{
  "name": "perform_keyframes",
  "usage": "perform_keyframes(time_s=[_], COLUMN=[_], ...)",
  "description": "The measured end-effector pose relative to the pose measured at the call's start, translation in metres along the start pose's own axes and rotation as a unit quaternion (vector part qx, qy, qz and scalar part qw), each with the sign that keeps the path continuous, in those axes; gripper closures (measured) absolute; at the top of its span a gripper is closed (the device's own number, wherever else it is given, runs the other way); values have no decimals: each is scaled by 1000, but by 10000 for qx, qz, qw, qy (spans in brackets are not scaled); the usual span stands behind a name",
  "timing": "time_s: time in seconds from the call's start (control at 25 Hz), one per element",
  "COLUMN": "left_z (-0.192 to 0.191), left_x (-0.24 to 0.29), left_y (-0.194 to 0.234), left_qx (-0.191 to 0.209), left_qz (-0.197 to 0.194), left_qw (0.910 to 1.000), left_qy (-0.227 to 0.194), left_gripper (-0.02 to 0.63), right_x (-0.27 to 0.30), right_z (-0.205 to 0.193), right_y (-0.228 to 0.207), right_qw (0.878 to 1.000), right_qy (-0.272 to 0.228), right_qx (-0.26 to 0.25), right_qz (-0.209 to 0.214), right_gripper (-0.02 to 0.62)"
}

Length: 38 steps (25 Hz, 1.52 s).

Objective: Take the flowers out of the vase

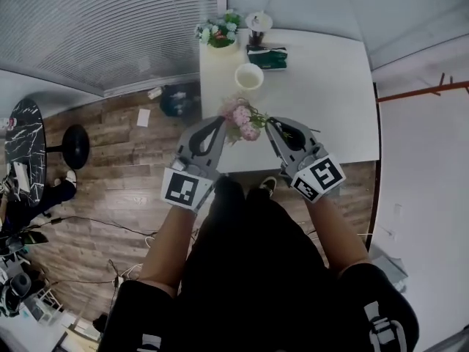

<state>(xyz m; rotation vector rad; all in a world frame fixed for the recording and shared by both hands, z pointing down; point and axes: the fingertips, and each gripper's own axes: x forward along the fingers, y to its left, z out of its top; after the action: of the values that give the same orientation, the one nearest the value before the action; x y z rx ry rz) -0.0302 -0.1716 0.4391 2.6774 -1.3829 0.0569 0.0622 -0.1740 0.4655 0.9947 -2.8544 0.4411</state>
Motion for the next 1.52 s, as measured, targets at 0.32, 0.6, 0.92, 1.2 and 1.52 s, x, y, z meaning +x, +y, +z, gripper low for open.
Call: perform_keyframes(time_s=[0.32,0.6,0.92,1.2,1.52], left_z=[-50,-104,-161,-183,-187], left_x=[4,11,16,19,18], left_y=[9,17,24,31,35], left_qx=[-92,-275,-380,-476,-500], left_qz=[77,92,62,63,40], left_qw=[9998,9980,9932,9900,9905], left_qy=[146,556,1097,1326,1283], left_gripper=[594,594,594,594,594], right_x=[26,46,67,83,89], right_z=[-58,-121,-177,-199,-212], right_y=[-4,-14,-20,-18,-9], right_qw=[9986,9939,9865,9807,9725], right_qy=[510,1073,1592,1879,2241], right_qx=[-91,-236,-370,-524,-547], right_qz=[74,74,21,120,322], right_gripper=[568,568,568,566,450])
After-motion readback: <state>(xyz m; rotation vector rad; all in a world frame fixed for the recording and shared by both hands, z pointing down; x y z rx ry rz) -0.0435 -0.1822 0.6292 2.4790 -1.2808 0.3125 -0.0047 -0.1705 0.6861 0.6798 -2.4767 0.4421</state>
